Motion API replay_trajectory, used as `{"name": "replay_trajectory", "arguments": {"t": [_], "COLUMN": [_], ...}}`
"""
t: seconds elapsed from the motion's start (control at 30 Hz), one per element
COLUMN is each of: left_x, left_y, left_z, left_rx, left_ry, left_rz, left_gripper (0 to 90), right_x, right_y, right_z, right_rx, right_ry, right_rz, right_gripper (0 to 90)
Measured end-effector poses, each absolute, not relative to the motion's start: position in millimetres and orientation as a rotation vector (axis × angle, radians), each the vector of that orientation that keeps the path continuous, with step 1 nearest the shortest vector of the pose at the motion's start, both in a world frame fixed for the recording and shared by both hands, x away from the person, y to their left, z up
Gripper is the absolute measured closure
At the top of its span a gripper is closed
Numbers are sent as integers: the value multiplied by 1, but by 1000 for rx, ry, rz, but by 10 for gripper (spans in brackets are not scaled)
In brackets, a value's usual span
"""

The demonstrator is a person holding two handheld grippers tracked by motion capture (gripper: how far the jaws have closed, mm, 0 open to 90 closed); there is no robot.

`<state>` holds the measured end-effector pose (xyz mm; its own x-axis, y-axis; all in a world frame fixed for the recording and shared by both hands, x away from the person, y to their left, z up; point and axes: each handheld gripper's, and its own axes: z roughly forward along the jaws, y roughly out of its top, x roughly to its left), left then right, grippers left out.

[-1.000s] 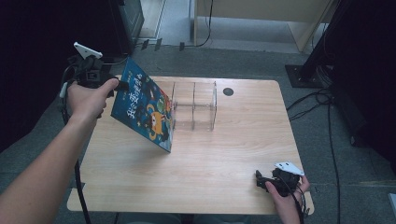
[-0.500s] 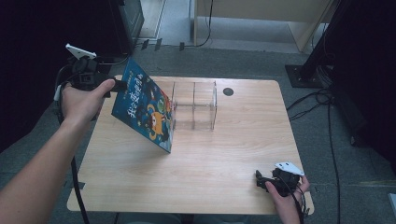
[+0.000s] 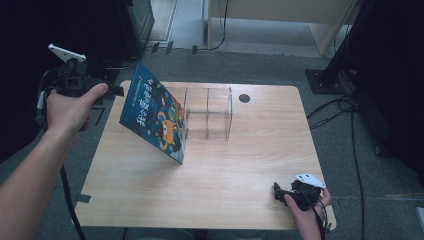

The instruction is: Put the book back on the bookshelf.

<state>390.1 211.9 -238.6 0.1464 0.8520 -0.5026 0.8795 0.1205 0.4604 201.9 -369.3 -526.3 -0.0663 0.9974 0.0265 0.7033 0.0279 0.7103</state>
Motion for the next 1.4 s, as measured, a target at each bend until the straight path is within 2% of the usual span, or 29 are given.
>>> {"name": "replay_trajectory", "arguments": {"t": [0.47, 1.2, 1.4], "left_x": [381, 368, 365], "left_y": [242, 242, 241], "left_z": [-244, -295, -305], "left_rx": [1674, 1751, 1766], "left_ry": [1724, 1809, 1824], "left_rz": [-11, 60, 69], "left_gripper": [495, 184, 138], "right_x": [202, 202, 202], "right_y": [-369, -369, -369], "right_z": [-526, -526, -526], "right_rx": [1722, 1723, 1723], "right_ry": [1821, 1822, 1822], "right_rz": [786, 786, 786], "right_gripper": [0, 0, 0]}}
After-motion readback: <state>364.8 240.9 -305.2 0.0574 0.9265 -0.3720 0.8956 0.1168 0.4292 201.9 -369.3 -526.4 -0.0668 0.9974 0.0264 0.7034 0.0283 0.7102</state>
